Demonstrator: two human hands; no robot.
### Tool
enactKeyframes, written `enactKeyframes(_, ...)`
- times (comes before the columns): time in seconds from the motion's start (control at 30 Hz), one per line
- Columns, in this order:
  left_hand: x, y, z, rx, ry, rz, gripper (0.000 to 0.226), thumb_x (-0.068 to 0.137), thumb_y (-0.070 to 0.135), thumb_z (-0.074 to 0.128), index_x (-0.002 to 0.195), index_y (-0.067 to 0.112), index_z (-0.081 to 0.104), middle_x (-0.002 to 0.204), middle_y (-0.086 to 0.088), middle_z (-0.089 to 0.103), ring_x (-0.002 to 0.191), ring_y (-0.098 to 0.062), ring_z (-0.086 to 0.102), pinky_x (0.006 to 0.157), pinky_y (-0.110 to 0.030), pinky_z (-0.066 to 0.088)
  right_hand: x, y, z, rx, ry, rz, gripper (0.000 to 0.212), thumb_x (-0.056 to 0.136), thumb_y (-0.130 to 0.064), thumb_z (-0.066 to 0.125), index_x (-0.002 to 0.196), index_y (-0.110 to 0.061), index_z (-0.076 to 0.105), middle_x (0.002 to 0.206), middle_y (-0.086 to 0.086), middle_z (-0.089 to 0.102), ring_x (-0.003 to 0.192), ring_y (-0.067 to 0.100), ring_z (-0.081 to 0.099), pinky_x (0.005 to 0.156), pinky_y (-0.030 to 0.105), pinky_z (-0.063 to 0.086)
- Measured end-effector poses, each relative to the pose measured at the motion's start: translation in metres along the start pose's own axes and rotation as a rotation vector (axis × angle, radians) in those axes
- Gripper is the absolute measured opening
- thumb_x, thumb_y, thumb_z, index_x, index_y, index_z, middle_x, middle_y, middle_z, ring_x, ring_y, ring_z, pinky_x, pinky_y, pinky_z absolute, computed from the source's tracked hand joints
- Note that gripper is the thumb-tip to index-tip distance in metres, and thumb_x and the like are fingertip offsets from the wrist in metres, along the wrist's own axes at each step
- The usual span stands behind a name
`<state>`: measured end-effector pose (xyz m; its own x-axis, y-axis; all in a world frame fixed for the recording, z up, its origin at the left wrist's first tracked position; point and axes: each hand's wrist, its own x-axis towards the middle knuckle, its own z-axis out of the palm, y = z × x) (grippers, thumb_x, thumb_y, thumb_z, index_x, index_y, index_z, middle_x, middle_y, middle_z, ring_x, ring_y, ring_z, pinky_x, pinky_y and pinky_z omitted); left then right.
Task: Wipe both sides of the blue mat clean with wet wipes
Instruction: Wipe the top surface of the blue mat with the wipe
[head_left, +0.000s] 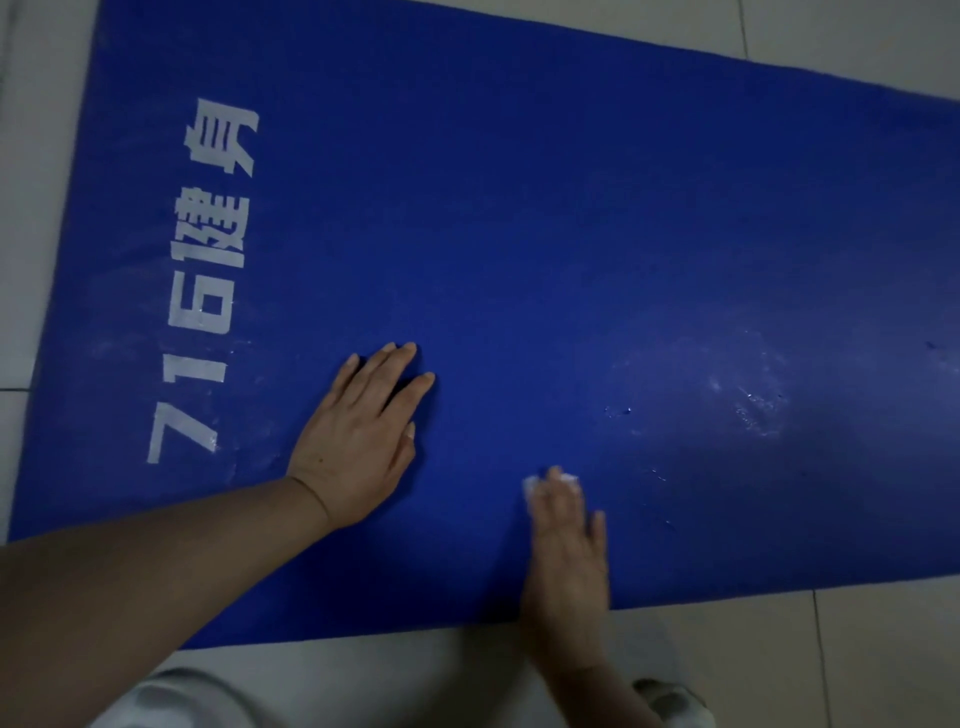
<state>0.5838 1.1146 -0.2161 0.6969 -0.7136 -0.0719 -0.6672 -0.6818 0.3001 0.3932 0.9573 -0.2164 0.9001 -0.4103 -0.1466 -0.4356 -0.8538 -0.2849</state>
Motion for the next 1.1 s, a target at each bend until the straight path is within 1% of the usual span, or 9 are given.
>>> enactKeyframes(0.13,-0.001,0.000,0.001,-0.014,-0.001,-0.006,0.050,0.093,0.025,0.031,0.135,0.006,0.051,0.148,-0.017,0.039,0.137,-0.031,0.034,0.114,-0.051,0.026,0.005,0.042,-0.018,-0.006,0.081,0.334,0.065,0.092,0.002,0.025,0.149,-0.022,0.009,0.158,-0.002,0.010,0.145,0.007,-0.005,0.117,0.025,-0.011)
enactKeyframes(0.23,-0.001,0.000,0.001,-0.015,0.002,-0.009,0.050,0.094,0.025,0.031,0.134,0.006,0.052,0.148,-0.017,0.039,0.137,-0.031,0.034,0.114,-0.050,0.025,0.011,0.037,-0.015,0.005,0.150,0.425,0.062,0.091,0.002,0.027,0.148,-0.016,0.010,0.156,0.009,0.021,0.146,0.017,0.004,0.117,0.023,-0.008)
enactKeyframes(0.4,-0.001,0.001,0.001,0.008,-0.012,-0.014,0.050,0.093,0.025,0.030,0.134,0.005,0.052,0.148,-0.017,0.039,0.137,-0.031,0.034,0.115,-0.045,0.020,0.001,-0.034,0.011,-0.074,0.026,-0.120,0.059,0.081,-0.010,0.034,0.140,-0.013,0.035,0.150,0.003,0.030,0.141,0.021,0.021,0.117,0.045,0.019)
enactKeyframes(0.47,-0.001,0.001,0.000,0.006,-0.014,-0.016,0.050,0.093,0.025,0.031,0.134,0.006,0.052,0.148,-0.017,0.039,0.137,-0.031,0.035,0.115,-0.045,0.019,0.001,-0.038,0.011,-0.056,-0.012,-0.233,0.063,0.079,-0.010,0.034,0.141,-0.014,0.036,0.151,0.002,0.032,0.144,0.018,0.016,0.117,0.043,0.012)
enactKeyframes(0.7,-0.003,0.000,0.000,-0.003,-0.010,-0.017,0.050,0.093,0.024,0.031,0.134,0.005,0.054,0.148,-0.017,0.040,0.136,-0.031,0.035,0.115,-0.045,0.019,0.052,0.019,-0.017,-0.027,0.128,0.303,0.071,0.087,0.012,0.043,0.148,-0.014,0.017,0.156,0.004,0.017,0.144,0.018,0.007,0.118,0.044,0.007)
enactKeyframes(0.8,-0.003,0.000,0.001,-0.007,-0.001,-0.016,0.050,0.093,0.024,0.032,0.133,0.006,0.054,0.147,-0.017,0.040,0.136,-0.030,0.035,0.115,-0.045,0.019,0.065,-0.004,-0.014,-0.031,0.158,0.291,0.067,0.084,0.013,0.046,0.146,-0.008,0.030,0.155,0.010,0.025,0.143,0.023,0.014,0.117,0.045,0.012)
enactKeyframes(0.87,-0.002,0.000,0.001,-0.005,0.002,-0.018,0.049,0.092,0.024,0.032,0.133,0.006,0.053,0.147,-0.017,0.040,0.136,-0.030,0.034,0.115,-0.043,0.018,0.060,-0.033,-0.004,-0.102,0.119,0.124,0.068,0.075,0.008,0.051,0.140,-0.005,0.041,0.149,0.014,0.037,0.139,0.028,0.030,0.112,0.048,0.020)
enactKeyframes(0.97,-0.002,0.000,0.001,0.001,0.003,-0.025,0.050,0.092,0.024,0.033,0.133,0.006,0.054,0.148,-0.017,0.040,0.137,-0.029,0.034,0.117,-0.040,0.014,0.050,-0.057,0.005,-0.111,0.071,-0.159,0.069,0.073,-0.001,0.048,0.141,-0.009,0.038,0.150,0.010,0.035,0.140,0.025,0.028,0.118,0.048,0.017)
enactKeyframes(1.1,-0.002,0.000,0.001,-0.001,0.001,-0.016,0.049,0.092,0.023,0.033,0.133,0.006,0.054,0.148,-0.016,0.040,0.137,-0.030,0.034,0.117,-0.042,0.016,0.071,-0.013,-0.012,-0.101,0.093,0.094,0.071,0.075,0.010,0.050,0.143,-0.008,0.039,0.150,0.012,0.035,0.140,0.027,0.029,0.113,0.051,0.019)
